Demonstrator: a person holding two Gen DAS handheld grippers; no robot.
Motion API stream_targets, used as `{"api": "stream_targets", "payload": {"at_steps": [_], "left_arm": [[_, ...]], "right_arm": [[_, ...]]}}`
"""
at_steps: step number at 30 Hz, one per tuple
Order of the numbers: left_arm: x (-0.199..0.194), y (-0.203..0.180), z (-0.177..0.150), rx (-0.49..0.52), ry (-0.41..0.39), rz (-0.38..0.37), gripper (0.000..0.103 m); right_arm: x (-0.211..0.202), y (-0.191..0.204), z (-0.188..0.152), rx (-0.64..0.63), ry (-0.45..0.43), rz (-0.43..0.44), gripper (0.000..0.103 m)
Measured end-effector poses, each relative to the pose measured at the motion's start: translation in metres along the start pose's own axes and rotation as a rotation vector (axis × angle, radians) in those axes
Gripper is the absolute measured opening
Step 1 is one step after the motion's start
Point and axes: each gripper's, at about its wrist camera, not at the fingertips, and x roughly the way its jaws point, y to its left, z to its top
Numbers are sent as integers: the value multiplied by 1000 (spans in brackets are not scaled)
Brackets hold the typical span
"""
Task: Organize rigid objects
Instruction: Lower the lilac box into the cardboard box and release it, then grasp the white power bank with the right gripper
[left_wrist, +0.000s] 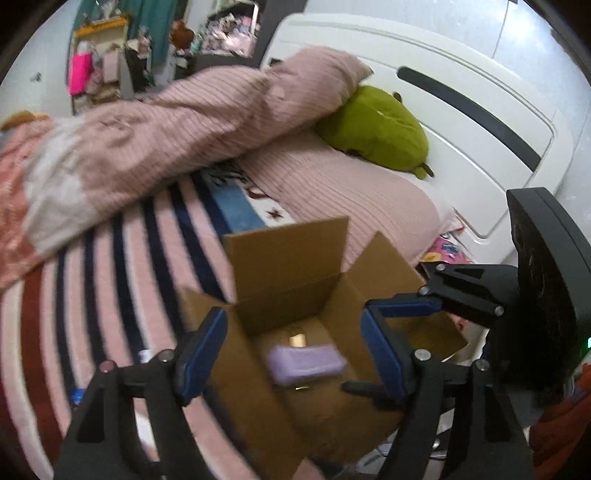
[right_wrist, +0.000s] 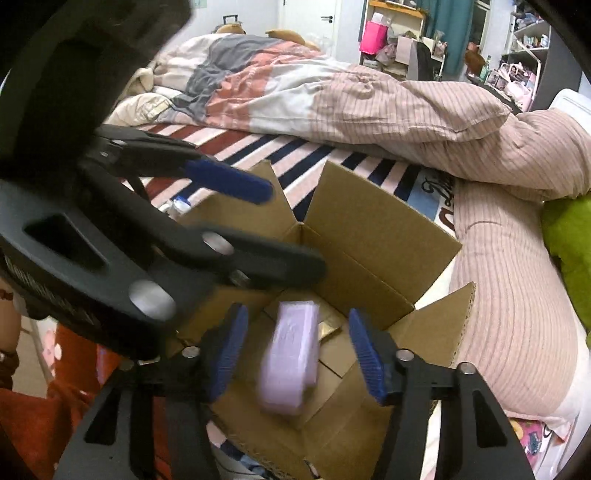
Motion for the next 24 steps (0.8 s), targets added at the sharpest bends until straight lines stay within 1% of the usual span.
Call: {"api": "stream_targets", "payload": {"at_steps": [3, 6, 8, 9, 14, 15, 16, 17, 18, 21, 24], "left_arm": [[-30, 19, -10, -22, -50, 74, 75], [-61, 45, -23, -71, -102, 146, 76], [-81, 63, -36, -98, -133, 199, 77], [-87, 69, -41, -108, -141, 218, 79], [-123, 115, -88, -194, -186, 319, 80], [-125, 121, -95, -206, -187, 330, 80], [-129, 130, -107, -225, -188, 345, 80], [-133, 139, -119, -244, -189, 360, 80], [-134, 147, -129, -260, -189, 370, 80], [-136, 169, -157, -319, -184, 384, 80], [-132, 188, -178, -368, -174, 378, 80]], "right_arm": [[-8, 9, 5, -13, -46, 5, 61], [-16, 28, 16, -39, -101, 26, 61], [-18, 46, 26, -57, -137, 51, 70], [-18, 54, 30, -71, -148, 62, 79], [-7, 117, 52, -192, -229, 115, 81], [-2, 131, 56, -215, -244, 133, 85], [4, 141, 60, -229, -241, 154, 87], [11, 151, 63, -237, -229, 175, 87], [22, 161, 66, -236, -206, 200, 87], [56, 180, 70, -217, -150, 241, 87], [95, 191, 67, -210, -68, 240, 87]]}}
